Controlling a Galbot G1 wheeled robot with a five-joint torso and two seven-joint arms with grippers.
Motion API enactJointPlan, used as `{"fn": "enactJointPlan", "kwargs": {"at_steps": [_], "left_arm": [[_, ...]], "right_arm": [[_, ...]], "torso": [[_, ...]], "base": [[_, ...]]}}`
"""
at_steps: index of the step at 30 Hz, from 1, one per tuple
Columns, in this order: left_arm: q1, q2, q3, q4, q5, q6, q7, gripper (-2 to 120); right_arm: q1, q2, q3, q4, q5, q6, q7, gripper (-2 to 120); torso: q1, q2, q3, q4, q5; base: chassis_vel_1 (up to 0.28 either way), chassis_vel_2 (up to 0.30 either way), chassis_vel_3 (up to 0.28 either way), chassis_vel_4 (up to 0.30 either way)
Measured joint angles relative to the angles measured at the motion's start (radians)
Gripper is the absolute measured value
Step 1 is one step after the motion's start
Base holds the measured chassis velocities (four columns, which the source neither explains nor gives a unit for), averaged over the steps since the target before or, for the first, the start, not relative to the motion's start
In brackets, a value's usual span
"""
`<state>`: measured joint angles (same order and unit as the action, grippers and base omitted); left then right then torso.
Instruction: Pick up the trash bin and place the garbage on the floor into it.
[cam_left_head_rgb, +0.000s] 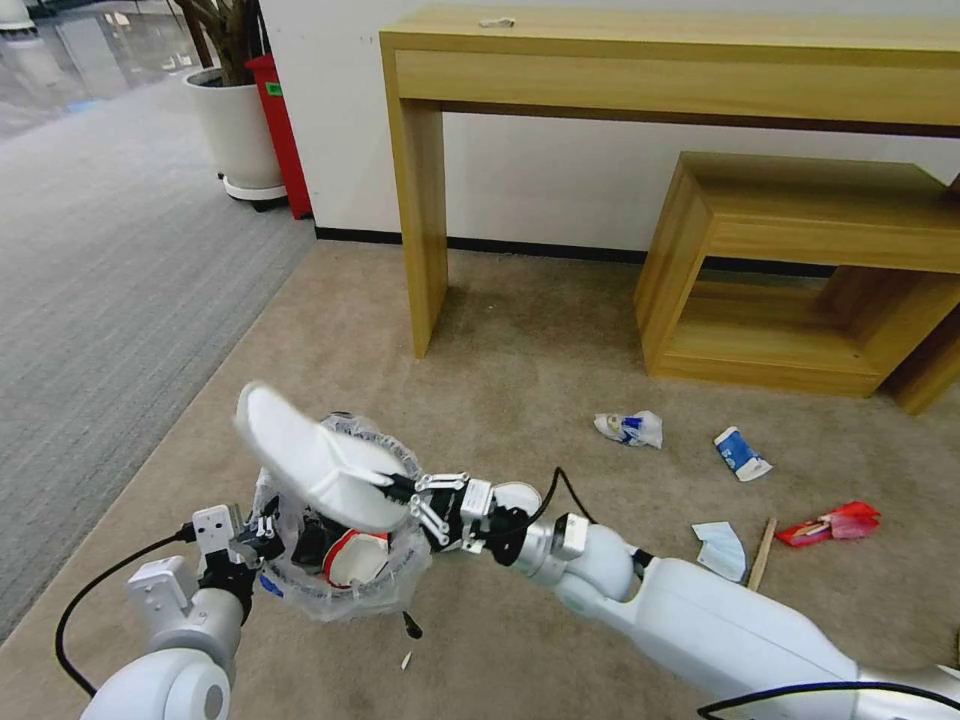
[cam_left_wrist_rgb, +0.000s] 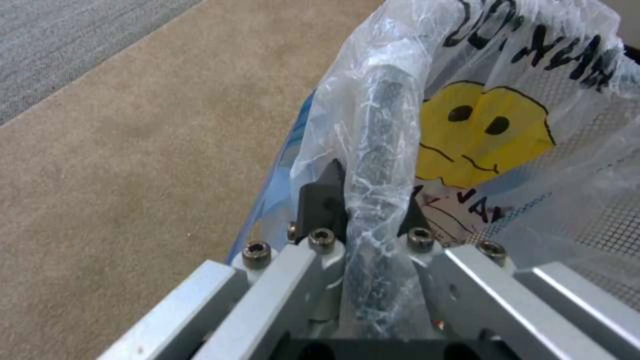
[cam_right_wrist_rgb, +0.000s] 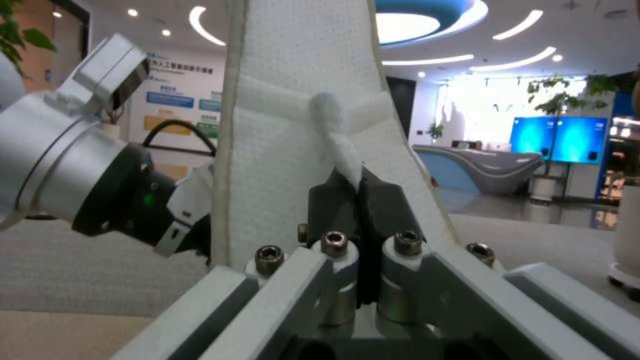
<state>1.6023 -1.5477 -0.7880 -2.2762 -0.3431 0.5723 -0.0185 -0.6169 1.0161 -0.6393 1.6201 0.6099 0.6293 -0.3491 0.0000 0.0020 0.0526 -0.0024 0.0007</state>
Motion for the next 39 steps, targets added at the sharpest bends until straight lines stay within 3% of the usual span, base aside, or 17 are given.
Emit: {"fn": "enactJointPlan", "kwargs": {"at_steps": [16, 24, 39], "left_arm": [[0.016, -0.009, 0.001, -0.027, 0.001, -0.003, 0.010, 3], [0.020, -0.007, -0.003, -0.035, 0.000, -0.004, 0.011, 3], [0.011, -0.008, 0.000, -0.024, -0.002, -0.007, 0.013, 3]], "right_arm": [[0.008, 0.165, -0.054, -0.173, -0.070, 0.030, -0.008, 0], [0.002, 0.203, -0.053, -0.231, -0.095, 0.046, -0.013, 30], [0.012, 0.161, -0.002, -0.235, -0.112, 0.049, -0.015, 84]], "torso": [[0.000, 0.000, 0.000, -0.0001, -0.0001], [0.000, 0.000, 0.000, 0.0000, 0.0000], [0.000, 0.000, 0.000, -0.0001, 0.0001]], "base": [[0.000, 0.000, 0.000, 0.000], [0.000, 0.000, 0.000, 0.000], [0.000, 0.000, 0.000, 0.000]]}}
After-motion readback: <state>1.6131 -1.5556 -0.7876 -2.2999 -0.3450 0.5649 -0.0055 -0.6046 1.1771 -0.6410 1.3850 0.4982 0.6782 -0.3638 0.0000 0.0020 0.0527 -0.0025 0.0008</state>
